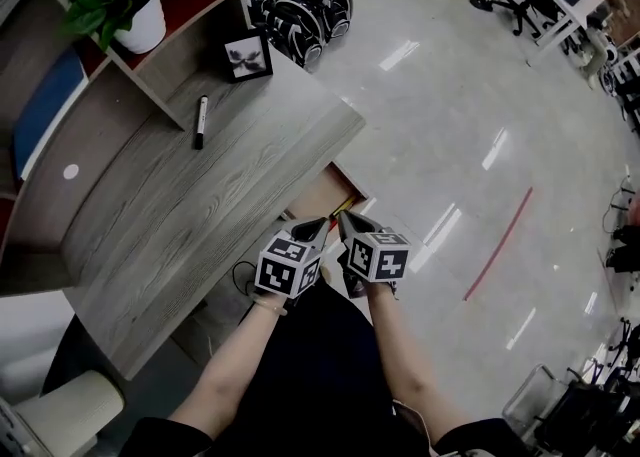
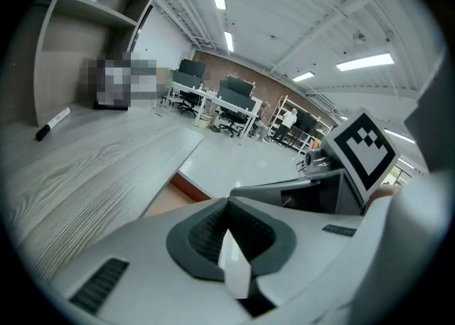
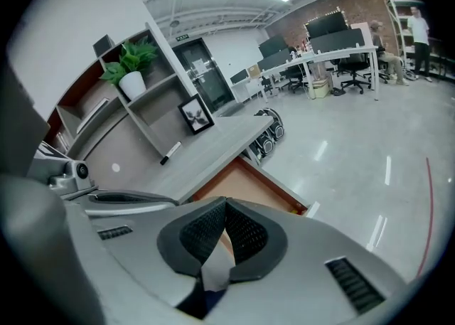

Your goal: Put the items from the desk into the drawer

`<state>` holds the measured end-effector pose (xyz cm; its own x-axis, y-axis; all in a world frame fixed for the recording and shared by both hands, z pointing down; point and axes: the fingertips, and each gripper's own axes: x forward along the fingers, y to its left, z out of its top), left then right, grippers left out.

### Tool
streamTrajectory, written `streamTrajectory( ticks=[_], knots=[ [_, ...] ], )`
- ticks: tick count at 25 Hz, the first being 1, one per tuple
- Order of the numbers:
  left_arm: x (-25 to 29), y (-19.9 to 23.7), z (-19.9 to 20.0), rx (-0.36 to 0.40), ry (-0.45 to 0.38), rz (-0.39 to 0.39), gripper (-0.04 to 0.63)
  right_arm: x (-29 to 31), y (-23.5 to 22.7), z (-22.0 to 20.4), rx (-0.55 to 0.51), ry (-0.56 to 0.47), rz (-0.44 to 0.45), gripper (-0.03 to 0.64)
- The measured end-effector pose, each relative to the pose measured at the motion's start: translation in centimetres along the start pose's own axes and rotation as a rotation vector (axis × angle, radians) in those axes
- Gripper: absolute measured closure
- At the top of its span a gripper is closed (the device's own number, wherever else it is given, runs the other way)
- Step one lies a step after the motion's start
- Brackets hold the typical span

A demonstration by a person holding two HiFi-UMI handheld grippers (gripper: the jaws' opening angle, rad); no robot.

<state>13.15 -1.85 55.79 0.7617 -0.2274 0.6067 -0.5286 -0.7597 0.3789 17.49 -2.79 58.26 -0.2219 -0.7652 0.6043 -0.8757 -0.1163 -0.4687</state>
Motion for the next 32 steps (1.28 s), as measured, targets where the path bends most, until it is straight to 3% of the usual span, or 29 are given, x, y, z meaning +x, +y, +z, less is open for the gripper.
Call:
streamTrajectory(
  ticks=[11,25,32],
  knots=[
    [-3.0,-1.7,0.8,0.040,-0.078,0.036,0.586,-3.0,2.4,1.0,-0.078,-0.050,0.030,0.623],
    [-4.7,-0.3,1.5,-0.004,-0.139,0.116,0.584,-3.3,3.0,1.1,-0.084,-0.042,0.035,0.623],
    [-7.3,3.1,1.9,-0.050,-0.163,0.194,0.584,-0.9,6.3,2.4,-0.110,-0.025,0.089,0.623]
  ],
)
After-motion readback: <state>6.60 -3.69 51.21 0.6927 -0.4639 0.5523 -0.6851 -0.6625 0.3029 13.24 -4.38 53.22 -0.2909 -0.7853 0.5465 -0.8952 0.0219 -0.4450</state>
